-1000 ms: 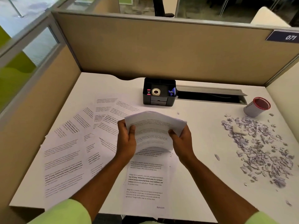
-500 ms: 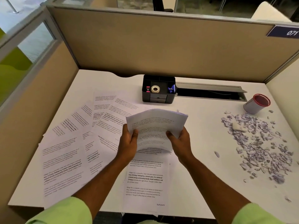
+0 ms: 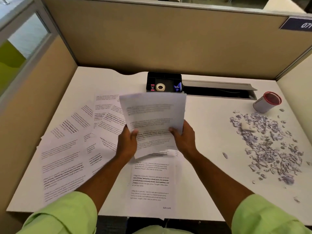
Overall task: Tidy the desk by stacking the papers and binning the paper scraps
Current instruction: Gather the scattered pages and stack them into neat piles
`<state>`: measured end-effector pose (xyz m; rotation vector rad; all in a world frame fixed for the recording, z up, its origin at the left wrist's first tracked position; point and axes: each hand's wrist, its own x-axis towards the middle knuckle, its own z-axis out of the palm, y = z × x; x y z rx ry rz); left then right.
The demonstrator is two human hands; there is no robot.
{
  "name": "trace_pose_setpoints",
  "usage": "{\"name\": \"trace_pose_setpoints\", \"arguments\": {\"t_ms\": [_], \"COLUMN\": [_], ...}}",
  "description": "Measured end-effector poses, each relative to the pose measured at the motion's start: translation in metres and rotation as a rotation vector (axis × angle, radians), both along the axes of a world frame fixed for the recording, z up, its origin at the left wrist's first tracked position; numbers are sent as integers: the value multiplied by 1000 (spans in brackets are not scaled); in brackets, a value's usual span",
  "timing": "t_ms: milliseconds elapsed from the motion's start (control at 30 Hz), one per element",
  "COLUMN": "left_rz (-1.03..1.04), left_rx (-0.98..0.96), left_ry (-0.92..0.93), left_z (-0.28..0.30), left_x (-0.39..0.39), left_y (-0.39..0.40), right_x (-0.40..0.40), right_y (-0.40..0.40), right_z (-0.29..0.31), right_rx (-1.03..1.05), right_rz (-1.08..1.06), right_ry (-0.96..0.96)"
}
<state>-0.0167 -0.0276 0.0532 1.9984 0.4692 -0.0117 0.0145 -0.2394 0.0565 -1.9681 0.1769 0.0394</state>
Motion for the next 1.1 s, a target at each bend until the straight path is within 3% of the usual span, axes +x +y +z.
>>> {"name": "trace_pose_setpoints", "arguments": {"t_ms": [167,367,467,833,1100], "left_rz": [162,245,222,88,70], "left_rx": [82,145,153,129,118], "left_ry": [-5,205,297,419,437], "left_z": [4,-44,-62,-83,-86], "left_x": [1,-36,-52,-75,-78], "left_y": [47,114,137,166,161], "right_x": [6,-39,-67,-109,-89], "right_y": [-12,-34,-27,44,53], "right_z": [-5,-66,-72,-81,-77], "right_rx": [-43,-416,-544,-714,-627], "right_rz": [-30,-36,-104,-128,-204], "right_ry": [75,504,629,764,772]}}
